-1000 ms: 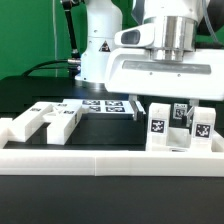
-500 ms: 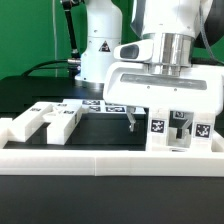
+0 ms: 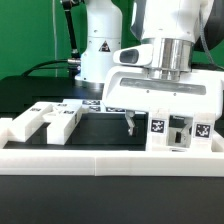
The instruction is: Assemble chair
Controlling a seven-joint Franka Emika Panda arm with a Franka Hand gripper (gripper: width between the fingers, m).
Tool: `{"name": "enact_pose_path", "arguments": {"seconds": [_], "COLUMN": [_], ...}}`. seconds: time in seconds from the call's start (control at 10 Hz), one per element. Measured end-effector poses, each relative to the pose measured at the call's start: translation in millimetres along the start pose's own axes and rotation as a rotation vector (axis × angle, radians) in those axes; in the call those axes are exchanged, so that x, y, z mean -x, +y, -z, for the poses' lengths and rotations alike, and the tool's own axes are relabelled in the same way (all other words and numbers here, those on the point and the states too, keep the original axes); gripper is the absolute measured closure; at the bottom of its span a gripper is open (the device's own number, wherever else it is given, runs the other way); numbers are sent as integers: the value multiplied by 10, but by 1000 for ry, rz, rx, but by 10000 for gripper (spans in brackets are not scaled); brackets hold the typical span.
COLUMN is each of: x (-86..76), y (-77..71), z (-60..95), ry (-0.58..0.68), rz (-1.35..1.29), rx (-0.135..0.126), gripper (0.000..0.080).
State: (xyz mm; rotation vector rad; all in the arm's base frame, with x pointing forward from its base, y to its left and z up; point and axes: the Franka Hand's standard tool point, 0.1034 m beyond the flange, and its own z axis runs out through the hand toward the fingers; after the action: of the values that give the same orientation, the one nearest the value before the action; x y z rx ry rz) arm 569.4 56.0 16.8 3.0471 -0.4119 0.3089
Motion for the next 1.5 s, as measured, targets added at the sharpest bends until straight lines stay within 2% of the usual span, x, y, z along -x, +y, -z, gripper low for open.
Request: {"name": "enact_pose_path", "arguments": {"seconds": [0.1, 0.3, 0.6, 0.7, 0.8, 0.9, 1.2, 1.3, 1.5], "x": [-85, -102, -102, -111, -118, -118, -122, -117, -119], "y": [-5, -9, -8, 25, 60, 75, 93, 101, 99], "z": [13, 12, 12, 11, 8, 7, 18, 56, 227], "ry": [4, 5, 5, 6, 6, 6, 1, -10, -37], "rz": [-1, 0, 0, -4, -7, -9, -3, -8, -18], "rx": [0, 0, 0, 3, 8, 9, 10, 8, -2], "gripper": [151, 151, 553, 553, 725, 765, 765, 765, 765]}}
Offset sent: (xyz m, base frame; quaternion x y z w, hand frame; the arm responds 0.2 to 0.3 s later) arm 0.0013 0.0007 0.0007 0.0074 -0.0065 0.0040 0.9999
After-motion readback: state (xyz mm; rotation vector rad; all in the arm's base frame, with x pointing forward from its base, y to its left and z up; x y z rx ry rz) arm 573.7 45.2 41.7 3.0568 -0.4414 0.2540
